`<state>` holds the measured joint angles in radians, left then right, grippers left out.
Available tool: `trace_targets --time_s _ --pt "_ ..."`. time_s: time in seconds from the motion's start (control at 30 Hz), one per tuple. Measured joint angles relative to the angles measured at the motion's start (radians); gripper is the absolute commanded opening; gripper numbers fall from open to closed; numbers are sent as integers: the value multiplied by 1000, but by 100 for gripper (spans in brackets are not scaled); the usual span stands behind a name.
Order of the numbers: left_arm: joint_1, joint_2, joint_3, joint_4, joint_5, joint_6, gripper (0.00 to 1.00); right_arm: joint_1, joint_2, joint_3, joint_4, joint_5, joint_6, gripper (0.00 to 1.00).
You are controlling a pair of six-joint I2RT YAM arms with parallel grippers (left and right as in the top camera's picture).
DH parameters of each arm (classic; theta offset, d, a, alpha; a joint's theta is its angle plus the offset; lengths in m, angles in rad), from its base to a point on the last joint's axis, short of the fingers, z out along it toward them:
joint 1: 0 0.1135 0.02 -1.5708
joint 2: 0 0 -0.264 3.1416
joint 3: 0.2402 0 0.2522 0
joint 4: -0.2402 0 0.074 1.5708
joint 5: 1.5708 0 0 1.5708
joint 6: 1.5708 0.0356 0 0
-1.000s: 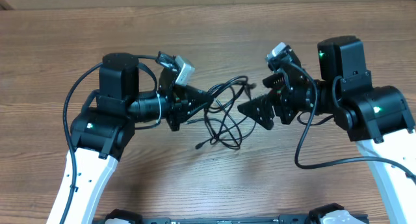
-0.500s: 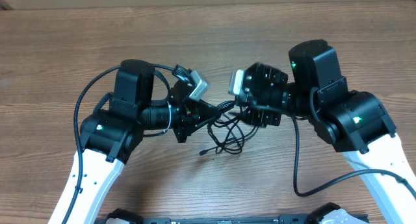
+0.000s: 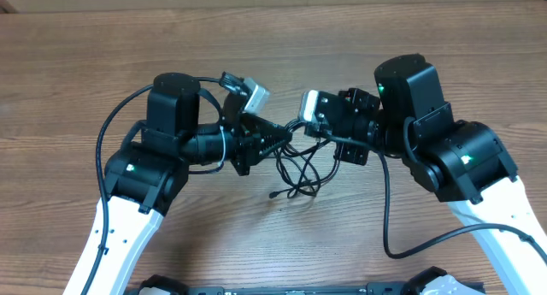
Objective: Untangle cables
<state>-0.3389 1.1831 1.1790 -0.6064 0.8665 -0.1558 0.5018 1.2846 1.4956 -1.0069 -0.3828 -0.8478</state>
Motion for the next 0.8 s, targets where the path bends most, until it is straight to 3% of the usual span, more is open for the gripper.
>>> trace_targets --time_s 0.2,0.37,0.5,0.6,0.67,0.7,0.73,0.8 --pt "37 0 1 -87 -174 -161 4 2 0 0 28 -27 74 4" --pt "100 0 1 -147 -237 -228 4 3 -7 0 70 -58 139 4" --pt "106 0 1 -167 -245 -238 4 6 -28 -1 140 114 394 4" --pt "105 0 3 -160 -234 -238 4 10 -32 -3 107 401 745 4" --pt "103 0 8 -154 -216 -238 4 -3 -32 -6 79 475 905 5" --pt "101 0 8 -148 -209 -238 4 -12 -32 -6 78 481 933 23" --pt "98 0 8 -148 -204 -234 4 -34 -32 -7 66 494 985 58" --pt "108 0 7 -176 -240 -202 4 -81 -37 -7 56 561 1001 79"
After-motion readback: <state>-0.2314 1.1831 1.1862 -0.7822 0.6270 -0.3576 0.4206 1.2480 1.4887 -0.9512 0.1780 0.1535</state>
